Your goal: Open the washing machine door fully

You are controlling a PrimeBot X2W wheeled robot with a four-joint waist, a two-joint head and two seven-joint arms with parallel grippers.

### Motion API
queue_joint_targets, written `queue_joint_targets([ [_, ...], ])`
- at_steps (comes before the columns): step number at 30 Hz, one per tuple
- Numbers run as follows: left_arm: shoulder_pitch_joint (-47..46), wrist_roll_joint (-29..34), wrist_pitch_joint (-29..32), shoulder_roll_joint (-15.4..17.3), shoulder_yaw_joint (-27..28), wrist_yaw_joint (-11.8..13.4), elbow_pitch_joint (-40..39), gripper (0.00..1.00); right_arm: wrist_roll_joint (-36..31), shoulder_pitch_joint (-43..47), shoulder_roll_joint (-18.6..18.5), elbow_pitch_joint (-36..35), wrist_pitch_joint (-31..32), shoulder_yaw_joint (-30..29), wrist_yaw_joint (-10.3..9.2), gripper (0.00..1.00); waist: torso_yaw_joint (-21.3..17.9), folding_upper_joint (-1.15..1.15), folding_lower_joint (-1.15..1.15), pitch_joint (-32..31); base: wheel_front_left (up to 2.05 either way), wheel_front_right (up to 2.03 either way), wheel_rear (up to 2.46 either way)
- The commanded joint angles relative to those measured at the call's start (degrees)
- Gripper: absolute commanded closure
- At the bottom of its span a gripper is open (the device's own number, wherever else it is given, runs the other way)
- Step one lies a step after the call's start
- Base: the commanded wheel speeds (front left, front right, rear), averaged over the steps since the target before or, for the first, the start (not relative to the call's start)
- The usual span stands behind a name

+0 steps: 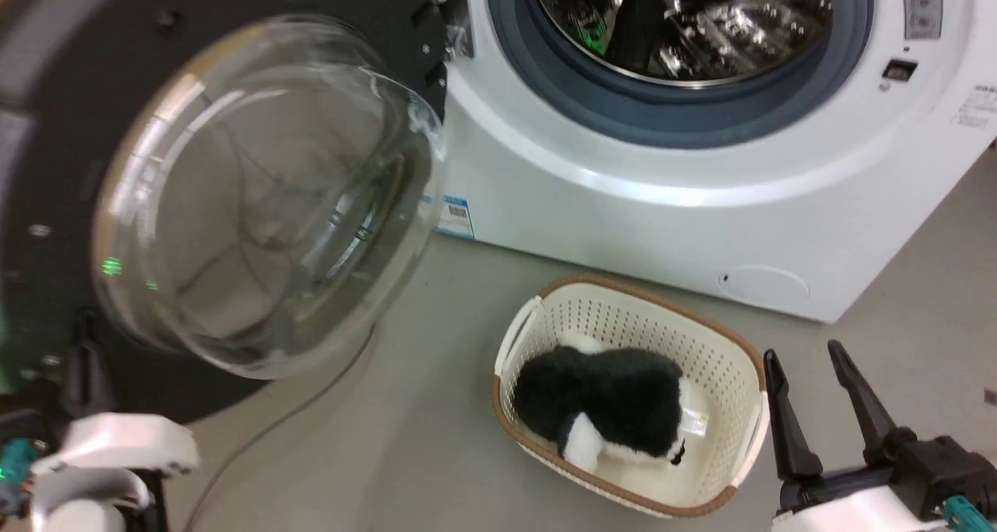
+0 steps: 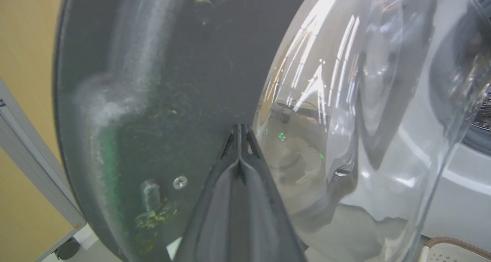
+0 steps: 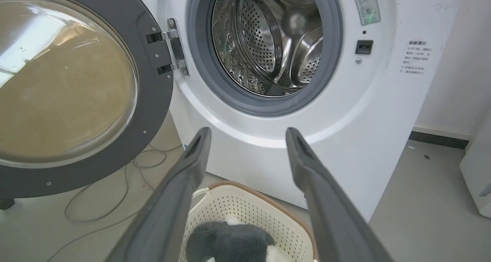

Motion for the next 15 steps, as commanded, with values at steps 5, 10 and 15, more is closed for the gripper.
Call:
queue_joint_targets([
  [5,-4.59,-0.50,-0.29,0.25,7.05,-0.20,3.96,1.00,-0.96,-2.72,0.16,-0.01,-0.24,-0.23,0.03,0.00,-2.04,0.00,-0.01,3.07,0.00,0.00,0.00],
  [10,-6.49,0.00,-0.30,0.39,11.52,-1.07,5.93,1.00,-1.34,-3.14,0.16,0.05,-0.24,-0.51,0.03,0.00,-2.86,0.00,-0.01,4.15,0.00,0.00,0.00],
  [15,-9.24,0.94,-0.31,0.82,15.00,-2.96,8.95,1.00,-1.65,-3.64,0.16,0.20,-0.24,-0.79,0.03,0.00,-3.39,0.00,-0.01,4.94,0.00,0.00,0.00],
])
